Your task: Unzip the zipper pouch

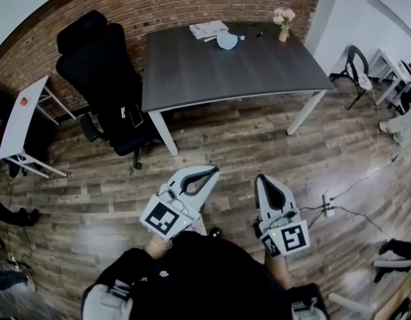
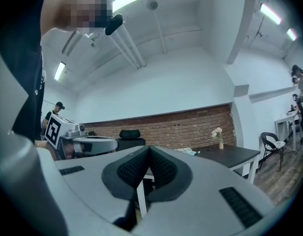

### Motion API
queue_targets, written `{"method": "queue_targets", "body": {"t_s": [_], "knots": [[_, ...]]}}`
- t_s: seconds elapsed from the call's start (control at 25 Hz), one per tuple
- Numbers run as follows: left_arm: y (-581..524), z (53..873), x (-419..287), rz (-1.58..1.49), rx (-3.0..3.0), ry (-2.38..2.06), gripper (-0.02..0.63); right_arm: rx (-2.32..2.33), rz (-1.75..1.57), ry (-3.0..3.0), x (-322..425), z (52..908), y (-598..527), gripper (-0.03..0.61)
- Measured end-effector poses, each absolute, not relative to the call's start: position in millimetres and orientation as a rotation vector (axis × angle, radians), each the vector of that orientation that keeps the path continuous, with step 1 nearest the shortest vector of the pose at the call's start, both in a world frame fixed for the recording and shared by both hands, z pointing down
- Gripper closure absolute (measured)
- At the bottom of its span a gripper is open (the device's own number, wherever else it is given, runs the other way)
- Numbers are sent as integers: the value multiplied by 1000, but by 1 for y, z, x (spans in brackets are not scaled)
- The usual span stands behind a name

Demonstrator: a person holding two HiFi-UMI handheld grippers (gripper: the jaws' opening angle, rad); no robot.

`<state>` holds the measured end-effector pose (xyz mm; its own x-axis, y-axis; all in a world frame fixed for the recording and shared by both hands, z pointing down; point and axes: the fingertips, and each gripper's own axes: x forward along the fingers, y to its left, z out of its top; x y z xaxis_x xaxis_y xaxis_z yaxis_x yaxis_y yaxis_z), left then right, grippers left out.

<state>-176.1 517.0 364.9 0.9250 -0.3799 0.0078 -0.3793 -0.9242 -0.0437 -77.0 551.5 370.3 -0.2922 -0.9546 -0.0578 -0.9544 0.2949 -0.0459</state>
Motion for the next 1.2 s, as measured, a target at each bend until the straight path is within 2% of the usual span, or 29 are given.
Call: {"method": "queue_targets", "body": {"t_s": [0.76, 1.2], "knots": [[387, 366, -131, 62, -3071, 470, 612, -1939, 0, 2354, -26, 366, 438, 577], [288, 364, -141, 52, -3070, 477, 611, -1966, 40, 2394, -26, 356, 340, 577]]}}
